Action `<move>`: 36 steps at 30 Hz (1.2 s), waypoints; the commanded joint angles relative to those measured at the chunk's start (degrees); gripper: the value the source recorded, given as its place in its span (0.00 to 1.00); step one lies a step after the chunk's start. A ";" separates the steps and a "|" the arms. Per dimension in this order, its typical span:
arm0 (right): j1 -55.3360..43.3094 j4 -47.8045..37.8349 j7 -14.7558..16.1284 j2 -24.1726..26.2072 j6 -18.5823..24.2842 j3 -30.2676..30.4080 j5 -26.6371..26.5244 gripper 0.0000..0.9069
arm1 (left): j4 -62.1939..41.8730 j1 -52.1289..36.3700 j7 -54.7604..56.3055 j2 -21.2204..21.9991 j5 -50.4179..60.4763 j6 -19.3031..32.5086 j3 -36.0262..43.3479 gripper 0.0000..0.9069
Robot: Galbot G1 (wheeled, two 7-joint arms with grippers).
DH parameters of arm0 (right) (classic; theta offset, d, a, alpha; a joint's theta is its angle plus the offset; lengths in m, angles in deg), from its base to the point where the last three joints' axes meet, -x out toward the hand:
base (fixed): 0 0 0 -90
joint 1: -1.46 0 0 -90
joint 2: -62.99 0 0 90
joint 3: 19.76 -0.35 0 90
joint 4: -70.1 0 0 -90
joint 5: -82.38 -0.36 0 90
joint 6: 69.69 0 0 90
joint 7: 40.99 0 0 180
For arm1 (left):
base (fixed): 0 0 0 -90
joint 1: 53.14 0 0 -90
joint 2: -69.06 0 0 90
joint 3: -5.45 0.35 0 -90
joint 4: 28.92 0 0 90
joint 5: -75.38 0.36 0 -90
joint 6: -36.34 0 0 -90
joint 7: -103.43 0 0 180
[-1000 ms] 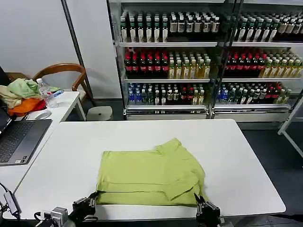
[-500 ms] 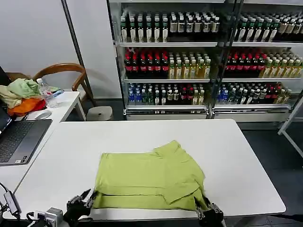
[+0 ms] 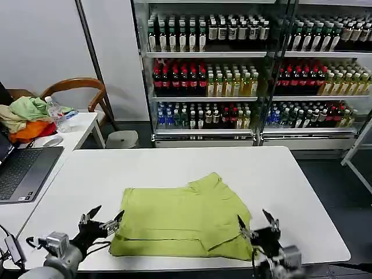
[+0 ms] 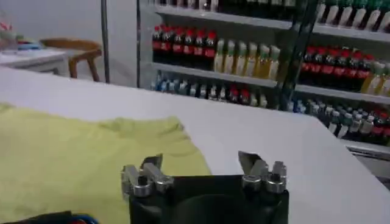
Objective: Fold and organize the clothes.
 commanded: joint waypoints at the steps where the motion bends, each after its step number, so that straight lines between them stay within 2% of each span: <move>1: -27.42 -16.46 -1.80 -2.45 -5.58 9.07 -9.31 1.00 | -16.79 -20.67 -1.91 -1.25 -2.74 1.16 13.05 1.00; 6: -34.73 -26.20 -0.23 -5.65 -5.18 13.32 -9.20 1.00 | -23.66 -27.03 -3.00 -1.21 -1.96 1.64 17.82 1.00; 16: -39.94 -39.97 -0.22 -11.97 -4.00 18.01 -8.11 1.00 | -33.51 -32.09 -4.74 -0.06 -0.86 3.35 21.27 1.00; 27: -40.47 -43.51 -0.21 -14.77 -3.93 19.73 -7.93 1.00 | -35.39 -32.98 -5.44 0.62 -1.01 3.28 20.98 1.00; 33: -39.92 -44.08 -1.40 -15.48 -3.89 19.50 -8.27 1.00 | -34.22 -32.18 -5.70 0.44 -0.96 2.94 20.82 1.00; 34: -39.82 -43.78 -1.33 -15.41 -3.98 19.54 -8.24 1.00 | -34.11 -32.11 -6.06 0.43 -0.98 2.65 20.81 0.94; 35: -39.77 -43.73 -1.23 -15.49 -3.94 19.37 -8.28 0.73 | -34.09 -32.01 -6.48 0.44 -0.96 2.70 20.82 0.33; 36: -39.80 -43.88 -1.00 -15.66 -3.88 19.06 -8.80 0.00 | -34.05 -31.90 -6.69 0.48 -0.96 2.90 20.88 0.14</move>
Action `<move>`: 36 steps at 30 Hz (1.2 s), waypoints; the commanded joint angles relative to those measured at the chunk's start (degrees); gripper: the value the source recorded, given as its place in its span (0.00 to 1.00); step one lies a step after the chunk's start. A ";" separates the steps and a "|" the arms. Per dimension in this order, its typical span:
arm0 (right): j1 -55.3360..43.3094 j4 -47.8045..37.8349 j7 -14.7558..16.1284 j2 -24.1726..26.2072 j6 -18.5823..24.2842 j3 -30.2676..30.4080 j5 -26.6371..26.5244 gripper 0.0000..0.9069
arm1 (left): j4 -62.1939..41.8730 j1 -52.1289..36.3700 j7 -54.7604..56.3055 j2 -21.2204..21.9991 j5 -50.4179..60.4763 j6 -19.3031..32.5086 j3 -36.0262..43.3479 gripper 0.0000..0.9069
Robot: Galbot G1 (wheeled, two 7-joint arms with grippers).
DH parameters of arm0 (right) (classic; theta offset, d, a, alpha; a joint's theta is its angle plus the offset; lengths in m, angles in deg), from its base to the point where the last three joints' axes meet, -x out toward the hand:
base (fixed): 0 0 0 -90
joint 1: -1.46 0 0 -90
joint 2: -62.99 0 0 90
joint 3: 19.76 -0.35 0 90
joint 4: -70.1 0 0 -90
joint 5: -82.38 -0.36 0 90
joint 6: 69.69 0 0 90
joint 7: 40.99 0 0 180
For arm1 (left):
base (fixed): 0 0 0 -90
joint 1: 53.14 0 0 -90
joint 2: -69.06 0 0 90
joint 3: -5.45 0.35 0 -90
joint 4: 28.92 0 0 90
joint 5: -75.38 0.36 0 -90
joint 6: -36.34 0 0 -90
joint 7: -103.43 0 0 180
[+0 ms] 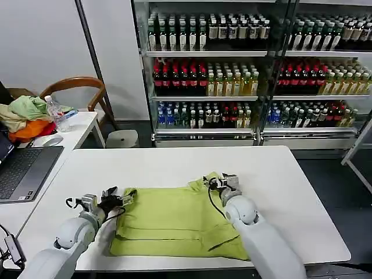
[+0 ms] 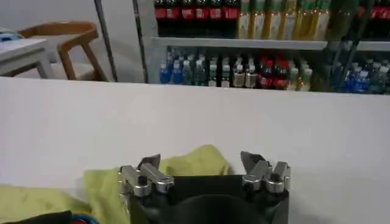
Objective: Fold and organize the clothes.
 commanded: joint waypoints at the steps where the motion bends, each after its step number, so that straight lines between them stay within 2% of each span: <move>1: -1.84 -3.60 -0.08 -2.00 -0.02 0.50 -1.29 0.00 | -1.76 -1.21 -1.45 0.08 0.13 -0.07 1.19 0.12; 5: -2.02 -4.22 0.39 -2.08 -0.02 0.36 -1.24 0.00 | -1.25 -0.76 -1.89 0.12 0.11 -0.06 1.11 0.04; 20: -1.80 -3.24 0.71 -1.48 0.48 -0.01 -1.02 0.00 | 0.35 1.34 -4.80 0.73 1.36 -0.33 -0.04 0.04; 27: 0.88 5.27 0.38 1.49 0.71 -0.29 -1.17 0.00 | 4.10 4.12 -5.50 -0.34 0.80 1.06 -2.28 0.04; 28: 2.02 9.68 0.36 2.88 0.46 -0.44 -1.19 0.00 | 6.02 5.20 -5.62 -0.89 0.75 1.15 -2.86 0.04; 36: 8.52 22.13 -0.61 8.52 -1.42 -4.26 -3.82 0.00 | 15.76 12.90 -5.35 -2.01 -0.23 1.54 -7.89 0.04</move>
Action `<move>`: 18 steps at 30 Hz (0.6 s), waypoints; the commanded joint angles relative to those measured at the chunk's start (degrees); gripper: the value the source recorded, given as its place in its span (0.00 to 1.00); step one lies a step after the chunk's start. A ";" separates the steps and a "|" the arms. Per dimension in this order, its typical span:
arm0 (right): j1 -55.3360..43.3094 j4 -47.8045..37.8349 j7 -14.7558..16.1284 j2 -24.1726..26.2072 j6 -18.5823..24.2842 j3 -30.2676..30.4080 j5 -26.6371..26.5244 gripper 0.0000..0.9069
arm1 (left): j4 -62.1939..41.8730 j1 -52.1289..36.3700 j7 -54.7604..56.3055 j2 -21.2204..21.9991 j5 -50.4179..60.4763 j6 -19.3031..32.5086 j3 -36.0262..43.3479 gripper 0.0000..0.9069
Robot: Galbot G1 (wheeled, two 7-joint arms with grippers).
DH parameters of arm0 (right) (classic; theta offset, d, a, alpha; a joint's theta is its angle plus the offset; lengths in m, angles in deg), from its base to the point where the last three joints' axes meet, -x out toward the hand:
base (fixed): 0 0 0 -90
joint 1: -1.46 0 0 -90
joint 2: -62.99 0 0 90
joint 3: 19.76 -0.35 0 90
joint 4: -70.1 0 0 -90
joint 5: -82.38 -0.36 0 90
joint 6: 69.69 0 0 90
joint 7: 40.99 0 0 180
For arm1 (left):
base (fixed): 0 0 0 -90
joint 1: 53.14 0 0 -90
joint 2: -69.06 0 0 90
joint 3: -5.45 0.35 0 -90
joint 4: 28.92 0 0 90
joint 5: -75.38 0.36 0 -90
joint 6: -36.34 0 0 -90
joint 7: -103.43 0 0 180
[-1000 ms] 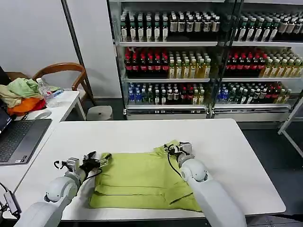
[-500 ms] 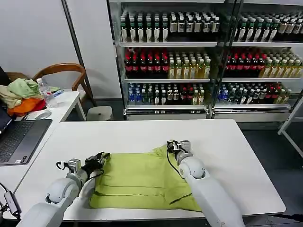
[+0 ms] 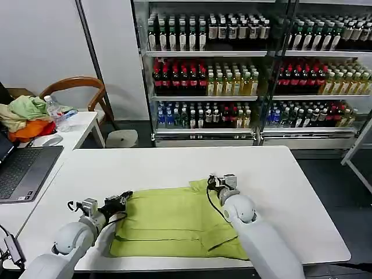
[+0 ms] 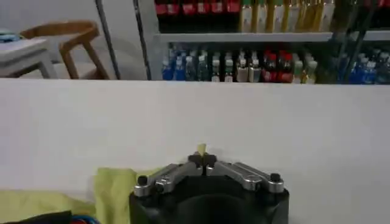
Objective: Fold and organize the clothes.
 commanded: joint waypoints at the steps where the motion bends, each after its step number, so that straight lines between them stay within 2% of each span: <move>1: 7.51 16.10 -0.85 6.09 -0.94 -3.16 -1.58 0.00 | 11.93 9.11 -0.41 -1.20 -0.59 0.80 -5.97 0.04; 8: 19.36 26.08 -0.99 9.29 -1.06 -6.01 -1.64 0.00 | 16.64 15.98 -0.17 -1.00 -0.25 1.04 -9.78 0.04; 10: 21.41 27.33 -0.45 10.37 -0.27 -6.68 0.34 0.00 | 18.75 19.28 -0.16 -0.94 1.14 2.05 -11.15 0.04; 13: 24.88 29.76 -0.19 11.16 0.07 -8.33 0.57 0.00 | 20.84 23.31 -0.23 -0.90 2.07 2.68 -13.82 0.04; 18: 29.02 32.27 0.25 11.21 0.60 -10.00 1.35 0.00 | 20.47 25.34 -0.49 -0.70 2.46 3.61 -14.21 0.04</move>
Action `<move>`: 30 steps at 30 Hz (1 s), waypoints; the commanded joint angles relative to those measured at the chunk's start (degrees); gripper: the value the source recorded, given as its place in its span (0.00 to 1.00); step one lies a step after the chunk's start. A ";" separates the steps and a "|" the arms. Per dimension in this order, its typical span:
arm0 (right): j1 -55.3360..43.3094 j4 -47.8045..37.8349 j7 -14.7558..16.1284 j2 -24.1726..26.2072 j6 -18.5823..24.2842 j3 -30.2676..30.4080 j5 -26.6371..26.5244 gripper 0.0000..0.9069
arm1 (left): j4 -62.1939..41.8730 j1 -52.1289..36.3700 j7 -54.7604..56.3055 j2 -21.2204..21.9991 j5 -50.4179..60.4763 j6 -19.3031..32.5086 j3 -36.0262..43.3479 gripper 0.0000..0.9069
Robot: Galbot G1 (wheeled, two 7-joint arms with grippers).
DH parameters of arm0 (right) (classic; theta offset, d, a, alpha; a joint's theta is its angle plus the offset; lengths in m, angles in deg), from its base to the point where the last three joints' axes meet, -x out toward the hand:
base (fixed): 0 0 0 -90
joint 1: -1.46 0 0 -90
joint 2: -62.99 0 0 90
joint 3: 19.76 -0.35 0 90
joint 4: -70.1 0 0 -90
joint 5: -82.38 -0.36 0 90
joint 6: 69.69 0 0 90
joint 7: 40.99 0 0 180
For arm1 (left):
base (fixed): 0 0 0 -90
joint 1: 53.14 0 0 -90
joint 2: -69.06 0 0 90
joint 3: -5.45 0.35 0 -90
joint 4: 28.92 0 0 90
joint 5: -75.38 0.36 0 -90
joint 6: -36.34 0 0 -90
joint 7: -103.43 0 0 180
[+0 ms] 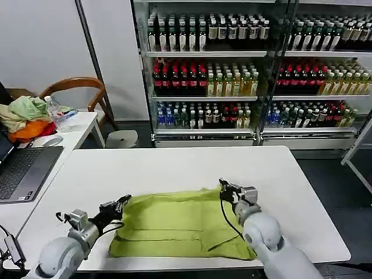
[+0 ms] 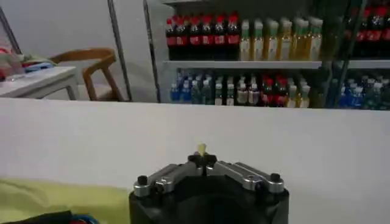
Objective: Fold and organize the clothes.
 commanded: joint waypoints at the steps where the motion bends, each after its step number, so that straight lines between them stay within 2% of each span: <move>1: 12.33 10.25 0.42 2.72 0.64 -3.53 2.07 0.00 | 5.75 10.77 -0.32 0.13 1.83 1.82 -4.86 0.04; 9: 16.06 13.05 -0.17 2.11 0.95 -4.42 2.51 0.00 | 4.99 11.18 -0.07 -0.15 0.99 1.95 -5.74 0.04; 12: 16.39 12.78 -0.24 1.88 1.06 -4.15 4.27 0.00 | 5.23 11.78 -0.14 -0.48 0.90 2.00 -5.79 0.04; 15: 16.53 12.30 -1.96 1.82 0.01 -4.12 4.43 0.00 | 5.84 12.66 -0.11 -0.40 0.91 2.00 -5.95 0.04; 30: 14.34 8.14 -0.71 1.71 0.73 -5.43 5.87 0.00 | 6.28 13.87 -0.03 -0.09 1.17 2.85 -5.52 0.04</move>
